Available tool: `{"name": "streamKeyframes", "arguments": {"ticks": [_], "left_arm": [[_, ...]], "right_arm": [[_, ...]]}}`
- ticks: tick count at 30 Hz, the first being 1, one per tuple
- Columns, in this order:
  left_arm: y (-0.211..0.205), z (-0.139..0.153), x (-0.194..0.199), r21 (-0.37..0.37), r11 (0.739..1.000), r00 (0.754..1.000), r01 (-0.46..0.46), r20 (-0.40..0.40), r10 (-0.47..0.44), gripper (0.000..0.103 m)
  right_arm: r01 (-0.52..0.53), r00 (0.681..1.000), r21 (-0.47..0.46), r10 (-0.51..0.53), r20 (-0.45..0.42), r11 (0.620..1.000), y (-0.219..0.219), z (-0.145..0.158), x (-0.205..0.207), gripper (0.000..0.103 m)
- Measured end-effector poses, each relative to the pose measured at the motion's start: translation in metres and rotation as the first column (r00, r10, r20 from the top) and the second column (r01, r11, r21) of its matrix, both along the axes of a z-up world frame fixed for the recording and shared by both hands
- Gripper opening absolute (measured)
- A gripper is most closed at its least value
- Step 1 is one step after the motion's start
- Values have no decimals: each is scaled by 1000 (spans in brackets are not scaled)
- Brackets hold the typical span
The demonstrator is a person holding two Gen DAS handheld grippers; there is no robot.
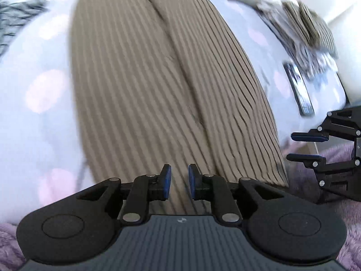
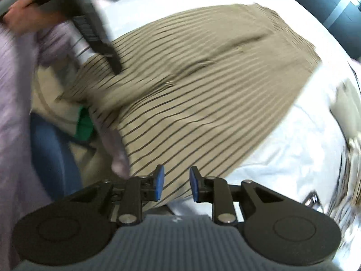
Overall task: Fold clothes
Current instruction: 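Lift the hem with both grippers and fold it toward the collar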
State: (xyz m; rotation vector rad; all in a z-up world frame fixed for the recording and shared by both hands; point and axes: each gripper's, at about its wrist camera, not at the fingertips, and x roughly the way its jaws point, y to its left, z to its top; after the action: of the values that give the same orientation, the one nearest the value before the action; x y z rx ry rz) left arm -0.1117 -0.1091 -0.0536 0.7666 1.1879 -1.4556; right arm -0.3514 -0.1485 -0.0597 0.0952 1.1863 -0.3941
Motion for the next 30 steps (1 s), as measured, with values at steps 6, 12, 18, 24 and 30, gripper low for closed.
{"name": "streamKeyframes", "arguments": {"ticks": [6, 12, 18, 24, 30], "left_arm": [[12, -3, 20, -14, 995, 993, -95, 71, 96, 21], [14, -26, 29, 43, 991, 986, -126, 120, 120, 22], [8, -47, 28, 74, 990, 990, -122, 79, 116, 23], [3, -42, 20, 22, 996, 995, -89, 40, 88, 23], [5, -42, 14, 9, 998, 993, -63, 105, 62, 1]], "right_arm": [[253, 965, 146, -261, 37, 956, -44, -10, -5, 42], [392, 912, 247, -409, 21, 886, -68, -34, -16, 45], [437, 898, 251, -434, -70, 864, -76, -68, -17, 46], [429, 900, 297, -433, -54, 853, -71, -72, -14, 45], [423, 903, 294, -426, -57, 857, -62, -70, -13, 3]]}}
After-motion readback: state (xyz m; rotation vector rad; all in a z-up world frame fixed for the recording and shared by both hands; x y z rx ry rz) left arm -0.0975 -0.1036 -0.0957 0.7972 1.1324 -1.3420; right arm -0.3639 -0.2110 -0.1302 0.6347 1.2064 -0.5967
